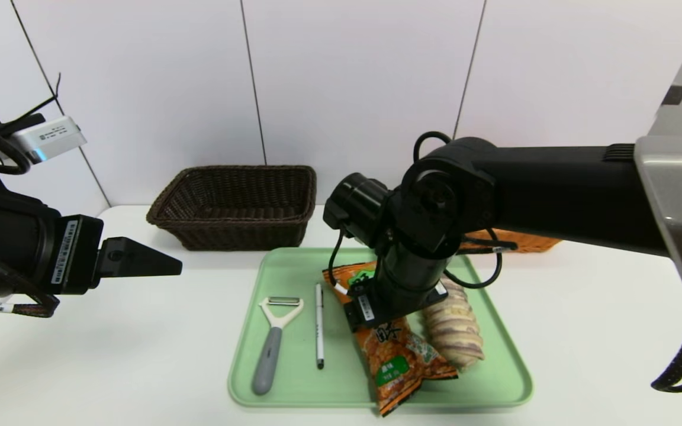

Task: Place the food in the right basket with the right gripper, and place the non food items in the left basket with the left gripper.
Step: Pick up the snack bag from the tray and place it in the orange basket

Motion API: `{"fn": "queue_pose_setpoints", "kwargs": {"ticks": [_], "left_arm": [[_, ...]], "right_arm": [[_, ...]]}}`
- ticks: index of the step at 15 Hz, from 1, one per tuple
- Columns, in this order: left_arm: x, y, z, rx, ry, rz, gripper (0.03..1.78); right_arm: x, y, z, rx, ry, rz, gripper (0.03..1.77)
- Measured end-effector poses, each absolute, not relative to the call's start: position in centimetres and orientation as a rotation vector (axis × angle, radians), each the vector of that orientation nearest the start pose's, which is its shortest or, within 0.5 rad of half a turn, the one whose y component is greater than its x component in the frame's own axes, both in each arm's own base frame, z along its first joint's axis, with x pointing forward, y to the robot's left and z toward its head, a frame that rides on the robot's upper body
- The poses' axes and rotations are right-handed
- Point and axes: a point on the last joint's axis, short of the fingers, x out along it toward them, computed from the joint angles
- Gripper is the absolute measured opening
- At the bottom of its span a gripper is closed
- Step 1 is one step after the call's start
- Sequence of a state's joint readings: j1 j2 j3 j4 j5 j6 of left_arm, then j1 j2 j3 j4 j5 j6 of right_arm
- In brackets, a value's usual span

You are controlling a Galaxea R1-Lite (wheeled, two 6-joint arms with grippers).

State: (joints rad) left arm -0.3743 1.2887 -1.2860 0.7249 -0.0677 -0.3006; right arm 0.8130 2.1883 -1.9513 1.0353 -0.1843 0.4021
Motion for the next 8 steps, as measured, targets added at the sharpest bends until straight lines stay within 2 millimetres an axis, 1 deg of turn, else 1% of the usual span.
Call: {"fn": "queue_pose_setpoints", "kwargs": {"ticks": [5,8], "left_arm": [[15.9,-6.6,29.0,-0.164,0.795,-0.332,1.69],[15.9,-6.8,28.8,-0.16,0.804,-0.344,1.69]], "right_arm": [[28.4,29.4,15.7,-0.272,1.187,0.295,1.71],[28.7,29.7,15.1,-0.274,1.189,0.296,1.71]]}}
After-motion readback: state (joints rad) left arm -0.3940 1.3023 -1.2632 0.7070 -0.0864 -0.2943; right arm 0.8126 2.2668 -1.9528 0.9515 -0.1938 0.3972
